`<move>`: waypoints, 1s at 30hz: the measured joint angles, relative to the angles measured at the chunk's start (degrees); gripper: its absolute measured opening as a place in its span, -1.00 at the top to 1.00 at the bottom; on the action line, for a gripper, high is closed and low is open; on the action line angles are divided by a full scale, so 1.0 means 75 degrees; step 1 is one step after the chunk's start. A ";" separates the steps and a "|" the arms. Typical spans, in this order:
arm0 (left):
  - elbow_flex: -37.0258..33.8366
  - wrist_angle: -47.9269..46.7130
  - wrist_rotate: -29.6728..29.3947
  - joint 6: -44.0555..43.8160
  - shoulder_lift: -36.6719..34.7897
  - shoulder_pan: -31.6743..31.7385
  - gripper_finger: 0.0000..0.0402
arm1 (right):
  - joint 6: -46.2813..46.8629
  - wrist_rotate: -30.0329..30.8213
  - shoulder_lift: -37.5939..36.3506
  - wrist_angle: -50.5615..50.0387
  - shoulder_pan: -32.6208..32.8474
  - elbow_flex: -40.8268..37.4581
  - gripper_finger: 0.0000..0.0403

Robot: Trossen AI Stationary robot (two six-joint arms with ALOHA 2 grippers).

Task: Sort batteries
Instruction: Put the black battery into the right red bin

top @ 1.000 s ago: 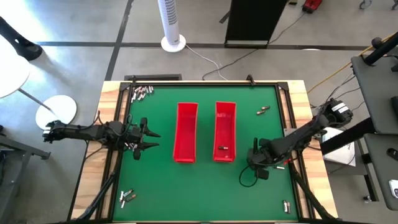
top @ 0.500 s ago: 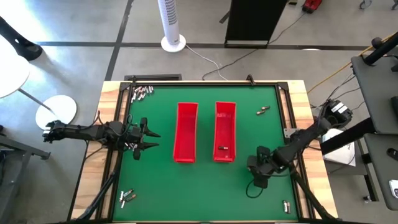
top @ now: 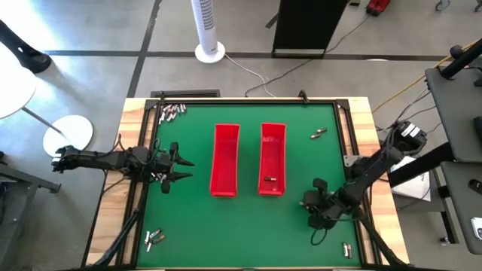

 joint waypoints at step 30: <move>0.0000 0.0000 0.0002 0.0000 0.0000 0.0000 0.23 | 0.0088 0.1614 -0.0017 0.1927 0.0834 -0.1640 0.58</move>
